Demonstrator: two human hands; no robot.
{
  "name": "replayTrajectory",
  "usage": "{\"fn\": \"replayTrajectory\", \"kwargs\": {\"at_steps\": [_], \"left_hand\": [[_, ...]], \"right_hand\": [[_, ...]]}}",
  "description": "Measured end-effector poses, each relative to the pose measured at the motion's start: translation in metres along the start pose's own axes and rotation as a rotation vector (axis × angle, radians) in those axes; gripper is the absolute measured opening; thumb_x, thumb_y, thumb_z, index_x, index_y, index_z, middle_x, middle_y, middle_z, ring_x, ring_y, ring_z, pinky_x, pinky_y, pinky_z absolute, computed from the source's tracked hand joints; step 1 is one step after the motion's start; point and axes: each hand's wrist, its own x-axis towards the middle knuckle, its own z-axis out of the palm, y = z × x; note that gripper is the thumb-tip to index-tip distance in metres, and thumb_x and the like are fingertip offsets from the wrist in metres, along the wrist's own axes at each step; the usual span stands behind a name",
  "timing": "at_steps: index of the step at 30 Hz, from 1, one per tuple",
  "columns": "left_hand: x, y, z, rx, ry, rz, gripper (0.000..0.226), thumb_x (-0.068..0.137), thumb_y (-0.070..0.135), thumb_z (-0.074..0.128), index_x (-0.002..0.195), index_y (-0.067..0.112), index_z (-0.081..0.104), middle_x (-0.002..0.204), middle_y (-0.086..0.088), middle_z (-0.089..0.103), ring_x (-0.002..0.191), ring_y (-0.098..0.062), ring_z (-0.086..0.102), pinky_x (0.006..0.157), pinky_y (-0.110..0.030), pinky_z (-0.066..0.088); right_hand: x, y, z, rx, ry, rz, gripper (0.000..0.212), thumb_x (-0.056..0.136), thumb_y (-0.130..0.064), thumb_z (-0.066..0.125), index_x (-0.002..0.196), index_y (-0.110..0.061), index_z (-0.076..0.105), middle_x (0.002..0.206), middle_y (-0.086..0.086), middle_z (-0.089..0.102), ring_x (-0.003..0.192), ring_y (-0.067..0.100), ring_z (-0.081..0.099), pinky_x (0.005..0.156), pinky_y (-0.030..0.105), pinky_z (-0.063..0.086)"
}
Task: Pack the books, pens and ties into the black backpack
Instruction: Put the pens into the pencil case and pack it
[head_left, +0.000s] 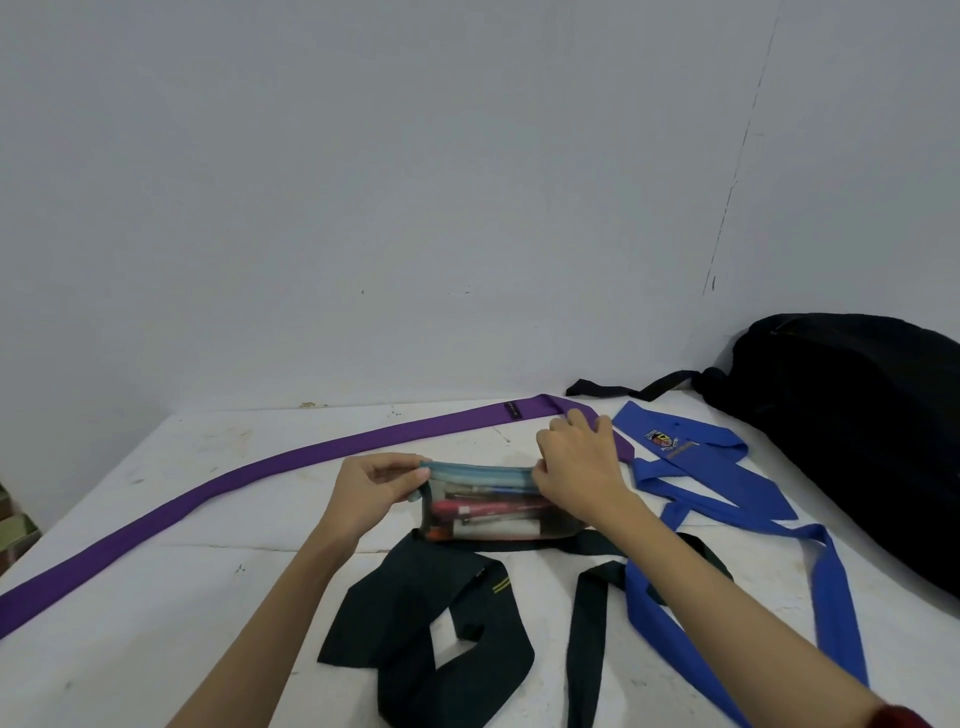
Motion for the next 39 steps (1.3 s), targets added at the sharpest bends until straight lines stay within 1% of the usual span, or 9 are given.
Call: {"fn": "replayTrajectory", "kwargs": {"at_steps": [3, 9, 14, 19, 23, 27, 31, 34, 39], "left_hand": [[0.005, 0.018, 0.002, 0.384, -0.140, 0.095, 0.013, 0.084, 0.024, 0.070, 0.094, 0.029, 0.065, 0.086, 0.004, 0.067, 0.077, -0.011, 0.062, 0.067, -0.021, 0.050], [0.017, 0.046, 0.062, 1.522, -0.460, 0.278, 0.080, 0.066, 0.079, 0.057, 0.128, 0.029, 0.047, 0.116, 0.000, 0.053, 0.110, -0.020, 0.046, 0.103, -0.040, 0.026], [0.030, 0.034, 0.094, 1.349, -0.592, 0.212, 0.090, 0.062, 0.064, 0.074, 0.132, 0.020, 0.036, 0.119, -0.002, 0.055, 0.104, -0.019, 0.053, 0.087, -0.033, 0.039], [0.037, 0.025, 0.099, 1.312, -0.615, 0.240, 0.078, 0.064, 0.059, 0.074, 0.126, 0.023, 0.044, 0.117, 0.000, 0.058, 0.100, -0.018, 0.055, 0.086, -0.033, 0.044], [0.039, 0.026, 0.090, 1.214, -0.544, 0.273, 0.073, 0.061, 0.058, 0.077, 0.121, 0.024, 0.050, 0.112, 0.004, 0.060, 0.096, -0.014, 0.055, 0.078, -0.027, 0.043], [0.040, 0.022, 0.079, 1.141, -0.486, 0.286, 0.071, 0.060, 0.058, 0.078, 0.120, 0.030, 0.053, 0.110, 0.008, 0.061, 0.095, -0.011, 0.054, 0.077, -0.025, 0.041], [0.036, 0.016, 0.079, 1.128, -0.439, 0.276, 0.061, 0.062, 0.059, 0.076, 0.111, 0.029, 0.058, 0.100, 0.008, 0.064, 0.086, -0.010, 0.055, 0.071, -0.025, 0.039], [0.035, 0.019, 0.080, 1.152, -0.421, 0.279, 0.054, 0.064, 0.060, 0.074, 0.106, 0.029, 0.059, 0.093, 0.009, 0.062, 0.081, -0.009, 0.052, 0.066, -0.025, 0.034], [0.031, 0.019, 0.079, 1.166, -0.396, 0.267, 0.053, 0.063, 0.060, 0.074, 0.103, 0.029, 0.060, 0.093, 0.007, 0.063, 0.080, -0.010, 0.049, 0.065, -0.024, 0.031]], "right_hand": [[0.001, 0.002, 0.002, 0.096, -0.034, -0.018, 0.017, 0.090, -0.020, 0.047, 0.091, -0.010, 0.061, 0.098, 0.002, 0.059, 0.104, 0.021, 0.045, 0.092, 0.038, 0.030], [-0.002, 0.013, -0.002, 0.282, -0.132, -0.133, 0.027, 0.086, -0.037, 0.060, 0.107, -0.019, 0.061, 0.111, -0.004, 0.053, 0.113, 0.015, 0.039, 0.099, 0.037, 0.029], [-0.006, 0.043, -0.008, 0.200, -0.379, -0.155, 0.099, 0.068, -0.050, 0.078, 0.147, -0.028, 0.023, 0.153, -0.005, 0.024, 0.142, 0.018, 0.015, 0.114, 0.048, 0.012], [-0.010, 0.052, 0.002, 0.461, -0.407, -0.086, 0.118, 0.063, -0.023, 0.086, 0.151, -0.026, 0.008, 0.158, -0.002, 0.011, 0.142, 0.021, 0.020, 0.114, 0.040, 0.027], [-0.009, 0.063, 0.010, 0.663, -0.297, 0.017, 0.072, 0.067, -0.018, 0.084, 0.128, -0.018, 0.045, 0.124, -0.002, 0.051, 0.111, 0.015, 0.049, 0.087, 0.019, 0.043], [-0.009, 0.073, 0.017, 0.829, -0.170, 0.088, 0.028, 0.073, -0.016, 0.080, 0.088, -0.017, 0.057, 0.081, -0.009, 0.055, 0.080, 0.013, 0.051, 0.060, 0.012, 0.038], [-0.008, 0.065, 0.010, 0.965, -0.165, 0.020, 0.041, 0.073, -0.005, 0.076, 0.102, -0.023, 0.055, 0.104, -0.008, 0.056, 0.094, 0.005, 0.053, 0.070, 0.007, 0.043], [-0.004, 0.050, -0.008, 1.081, -0.051, 0.074, 0.030, 0.074, -0.012, 0.074, 0.094, -0.030, 0.061, 0.116, -0.007, 0.053, 0.114, 0.010, 0.045, 0.092, 0.025, 0.041], [0.006, 0.019, -0.007, 0.510, -0.105, 0.038, 0.024, 0.084, -0.043, 0.065, 0.080, -0.019, 0.065, 0.110, -0.006, 0.052, 0.112, 0.014, 0.038, 0.100, 0.036, 0.029]]}}
